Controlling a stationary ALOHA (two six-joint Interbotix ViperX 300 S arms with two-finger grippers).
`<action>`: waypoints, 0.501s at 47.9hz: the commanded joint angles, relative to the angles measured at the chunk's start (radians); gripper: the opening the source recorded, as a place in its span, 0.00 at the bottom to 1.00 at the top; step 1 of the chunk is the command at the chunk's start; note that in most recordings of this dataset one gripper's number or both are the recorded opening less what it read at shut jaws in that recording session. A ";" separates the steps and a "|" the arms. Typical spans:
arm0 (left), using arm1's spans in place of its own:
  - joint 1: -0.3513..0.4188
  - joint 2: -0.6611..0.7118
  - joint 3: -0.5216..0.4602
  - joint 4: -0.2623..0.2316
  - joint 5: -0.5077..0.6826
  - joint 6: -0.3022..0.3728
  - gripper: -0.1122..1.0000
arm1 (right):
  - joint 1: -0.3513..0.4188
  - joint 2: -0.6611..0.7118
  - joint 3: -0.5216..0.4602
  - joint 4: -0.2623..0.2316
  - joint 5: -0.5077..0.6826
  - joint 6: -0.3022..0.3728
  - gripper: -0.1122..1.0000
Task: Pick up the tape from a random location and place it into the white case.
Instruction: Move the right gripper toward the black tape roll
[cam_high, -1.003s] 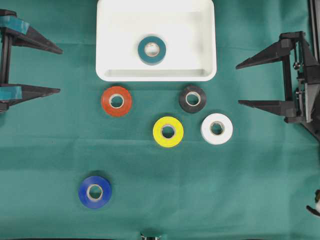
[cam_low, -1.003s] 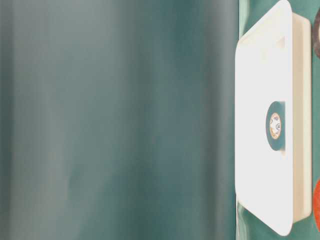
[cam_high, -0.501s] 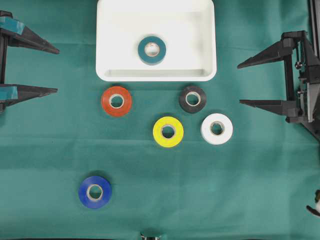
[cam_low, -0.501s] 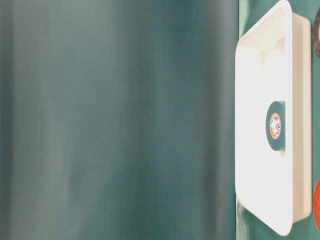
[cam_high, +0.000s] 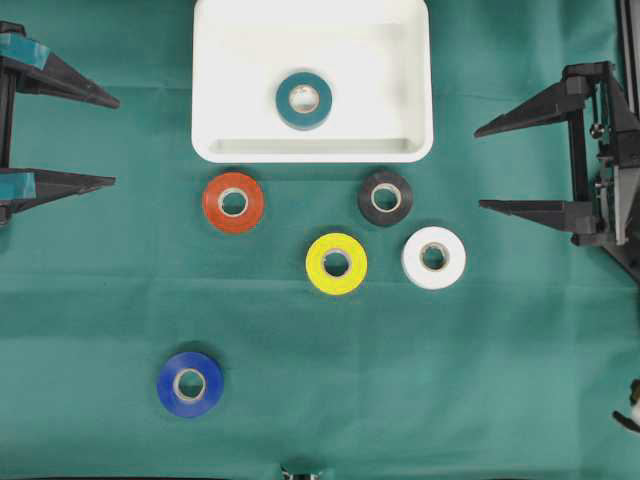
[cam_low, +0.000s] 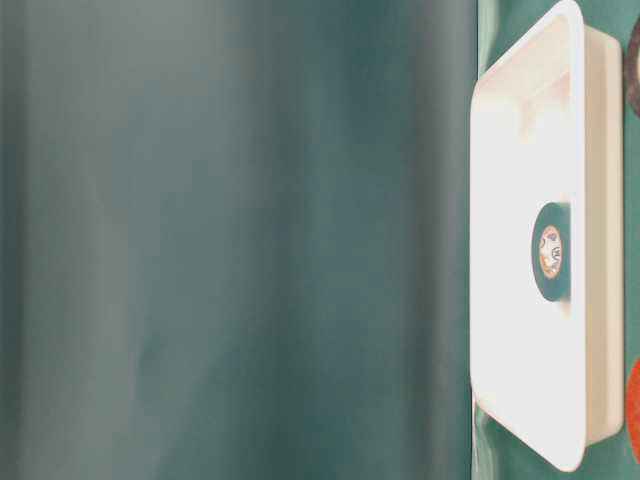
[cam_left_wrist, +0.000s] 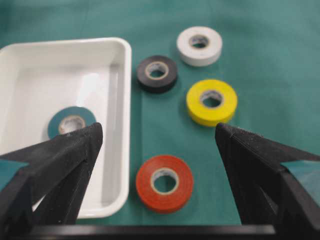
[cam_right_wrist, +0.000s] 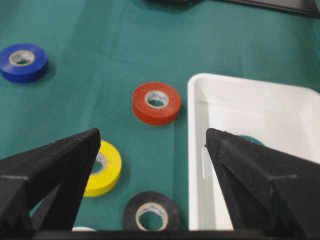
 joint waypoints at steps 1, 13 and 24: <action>0.002 0.003 -0.012 -0.003 -0.009 -0.002 0.99 | 0.014 0.005 -0.018 0.000 -0.006 0.000 0.93; 0.002 0.005 -0.014 -0.002 -0.009 -0.002 0.99 | 0.021 0.005 -0.020 0.000 -0.003 0.002 0.93; 0.002 0.005 -0.014 -0.003 -0.008 -0.002 0.99 | 0.021 0.011 -0.021 0.000 -0.011 0.002 0.93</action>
